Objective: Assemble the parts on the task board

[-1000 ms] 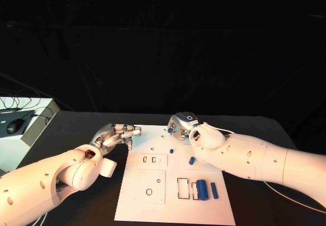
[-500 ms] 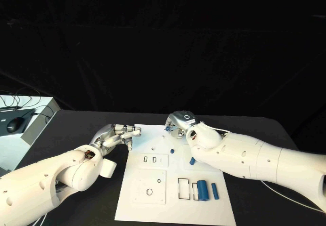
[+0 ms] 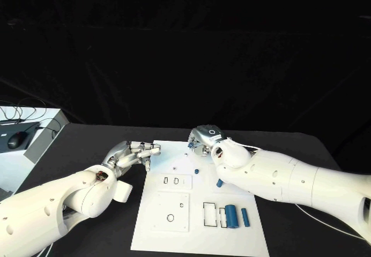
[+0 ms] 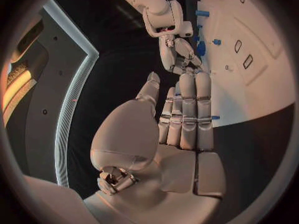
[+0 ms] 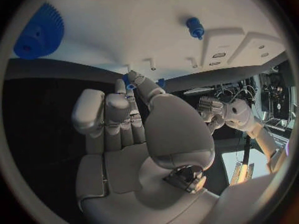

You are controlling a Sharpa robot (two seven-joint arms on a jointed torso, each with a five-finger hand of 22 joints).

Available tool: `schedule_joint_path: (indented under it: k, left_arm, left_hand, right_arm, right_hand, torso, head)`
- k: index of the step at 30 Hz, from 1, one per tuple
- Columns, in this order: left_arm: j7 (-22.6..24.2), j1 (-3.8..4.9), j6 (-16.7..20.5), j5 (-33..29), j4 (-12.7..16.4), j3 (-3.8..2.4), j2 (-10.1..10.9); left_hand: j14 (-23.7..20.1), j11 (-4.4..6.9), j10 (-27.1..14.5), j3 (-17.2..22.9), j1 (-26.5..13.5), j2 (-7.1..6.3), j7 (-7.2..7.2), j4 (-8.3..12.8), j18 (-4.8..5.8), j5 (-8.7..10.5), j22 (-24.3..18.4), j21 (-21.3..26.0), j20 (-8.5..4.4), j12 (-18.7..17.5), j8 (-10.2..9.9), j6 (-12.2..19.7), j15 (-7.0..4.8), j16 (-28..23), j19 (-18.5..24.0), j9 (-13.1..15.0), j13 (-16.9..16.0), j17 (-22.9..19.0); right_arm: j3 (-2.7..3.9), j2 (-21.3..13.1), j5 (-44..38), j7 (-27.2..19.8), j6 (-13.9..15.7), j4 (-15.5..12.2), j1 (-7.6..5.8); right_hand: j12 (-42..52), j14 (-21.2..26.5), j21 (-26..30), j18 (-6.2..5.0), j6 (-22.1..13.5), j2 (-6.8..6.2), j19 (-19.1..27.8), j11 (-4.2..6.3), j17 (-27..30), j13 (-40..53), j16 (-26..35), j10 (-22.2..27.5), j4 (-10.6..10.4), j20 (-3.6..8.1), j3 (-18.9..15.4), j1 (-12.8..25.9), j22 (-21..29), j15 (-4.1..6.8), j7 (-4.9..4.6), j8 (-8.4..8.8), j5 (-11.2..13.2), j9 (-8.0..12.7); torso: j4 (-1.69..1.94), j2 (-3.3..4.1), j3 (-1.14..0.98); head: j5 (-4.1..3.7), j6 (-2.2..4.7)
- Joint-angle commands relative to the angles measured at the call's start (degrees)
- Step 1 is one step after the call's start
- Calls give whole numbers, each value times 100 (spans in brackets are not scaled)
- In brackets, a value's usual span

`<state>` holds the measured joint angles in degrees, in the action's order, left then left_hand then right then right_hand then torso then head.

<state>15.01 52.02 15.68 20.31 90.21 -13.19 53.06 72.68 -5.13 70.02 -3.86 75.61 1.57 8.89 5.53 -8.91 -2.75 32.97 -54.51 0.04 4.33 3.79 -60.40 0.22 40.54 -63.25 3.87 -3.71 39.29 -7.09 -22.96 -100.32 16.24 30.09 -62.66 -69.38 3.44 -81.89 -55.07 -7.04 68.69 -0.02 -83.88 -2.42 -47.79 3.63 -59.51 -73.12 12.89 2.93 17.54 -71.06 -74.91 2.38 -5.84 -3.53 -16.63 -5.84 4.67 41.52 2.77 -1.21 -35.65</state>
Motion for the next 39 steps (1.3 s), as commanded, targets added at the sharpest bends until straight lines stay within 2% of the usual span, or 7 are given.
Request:
schedule_joint_path:
  k: [1,9,31,39]
  left_arm:
    - [33,0,-34,13,20,-4,-2]
    - [32,1,-30,13,27,-4,-1]
    - [29,3,-18,13,21,-5,-5]
    - [31,3,-16,13,16,-5,-11]
  left_hand:
    - [21,6,-38,14,11,17,-14,35,-175,-7,8,33,45,-26,18,44,28,-31,-14,1,5,-7]
    - [21,4,-49,6,3,20,-12,39,-181,-7,17,36,49,-23,21,52,29,-24,-15,2,5,-10]
    - [19,0,-57,1,2,22,-6,40,-183,-7,25,39,51,-22,22,58,32,-18,-18,2,5,-14]
    - [19,0,-57,1,2,22,-6,40,-183,-7,25,39,51,-22,22,58,32,-18,-18,2,5,-14]
  right_arm:
    - [5,17,-74,-20,27,23,-10]
    - [5,33,-44,-61,1,41,-13]
    - [5,74,66,-164,-181,43,-25]
    - [4,101,77,-172,-247,91,-27]
  right_hand:
    - [3,-3,34,69,182,77,-366,2,-3,6,12,-14,-84,37,35,-117,-735,12,106,-27,-30,-519]
    - [4,-1,46,70,182,72,-367,1,4,6,20,-9,-96,35,19,-121,-737,10,108,-26,-1,-514]
    - [2,5,89,67,175,45,-365,-9,17,5,39,16,-108,31,-19,-127,-732,4,105,-23,12,-497]
    - [4,13,131,62,158,21,-360,-20,36,4,66,48,-113,23,-43,-128,-725,-5,98,-19,33,-463]
  torso:
    - [0,4,0]
    - [-5,7,1]
    - [-6,12,6]
    - [-9,16,2]
  head:
    - [-1,-7]
    - [-10,-20]
    - [25,-65]
    - [28,-70]
